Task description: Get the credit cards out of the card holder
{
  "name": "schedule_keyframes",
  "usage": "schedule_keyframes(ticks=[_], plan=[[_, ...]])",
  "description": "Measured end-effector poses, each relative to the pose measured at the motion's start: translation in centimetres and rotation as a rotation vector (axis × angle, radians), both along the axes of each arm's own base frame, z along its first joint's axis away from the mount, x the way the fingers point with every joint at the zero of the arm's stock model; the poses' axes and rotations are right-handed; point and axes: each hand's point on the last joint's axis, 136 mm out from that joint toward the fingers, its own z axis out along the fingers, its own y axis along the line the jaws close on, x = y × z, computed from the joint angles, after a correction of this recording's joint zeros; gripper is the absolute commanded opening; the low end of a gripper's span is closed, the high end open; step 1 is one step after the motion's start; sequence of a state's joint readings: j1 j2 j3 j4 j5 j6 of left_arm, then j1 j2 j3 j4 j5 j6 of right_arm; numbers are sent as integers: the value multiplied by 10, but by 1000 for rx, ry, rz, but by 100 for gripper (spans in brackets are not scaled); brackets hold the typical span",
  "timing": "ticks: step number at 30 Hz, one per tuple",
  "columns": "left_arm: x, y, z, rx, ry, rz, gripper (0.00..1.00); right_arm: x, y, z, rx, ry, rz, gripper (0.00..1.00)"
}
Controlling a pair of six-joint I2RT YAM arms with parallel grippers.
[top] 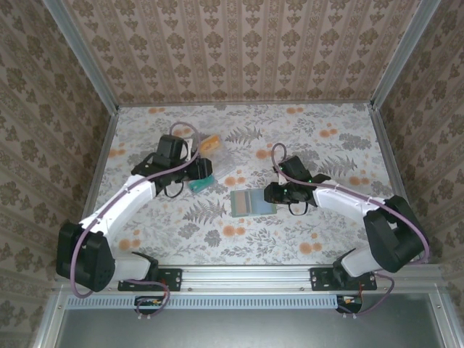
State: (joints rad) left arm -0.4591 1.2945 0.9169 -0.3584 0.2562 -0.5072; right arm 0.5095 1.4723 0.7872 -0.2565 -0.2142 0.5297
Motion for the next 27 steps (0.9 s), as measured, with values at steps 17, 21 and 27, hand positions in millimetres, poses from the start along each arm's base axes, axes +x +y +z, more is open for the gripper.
schedule_keyframes(ticks=[17,21,27], plan=[[-35,-80,-62,-211,259,-14,51,-11,11,-29,-102,40,48,24],[-40,-90,-76,-215,303,-23,49,-13,14,-30,-103,43,49,23],[-46,-95,-95,-196,358,-23,47,-18,19,-34,-103,56,54,23]])
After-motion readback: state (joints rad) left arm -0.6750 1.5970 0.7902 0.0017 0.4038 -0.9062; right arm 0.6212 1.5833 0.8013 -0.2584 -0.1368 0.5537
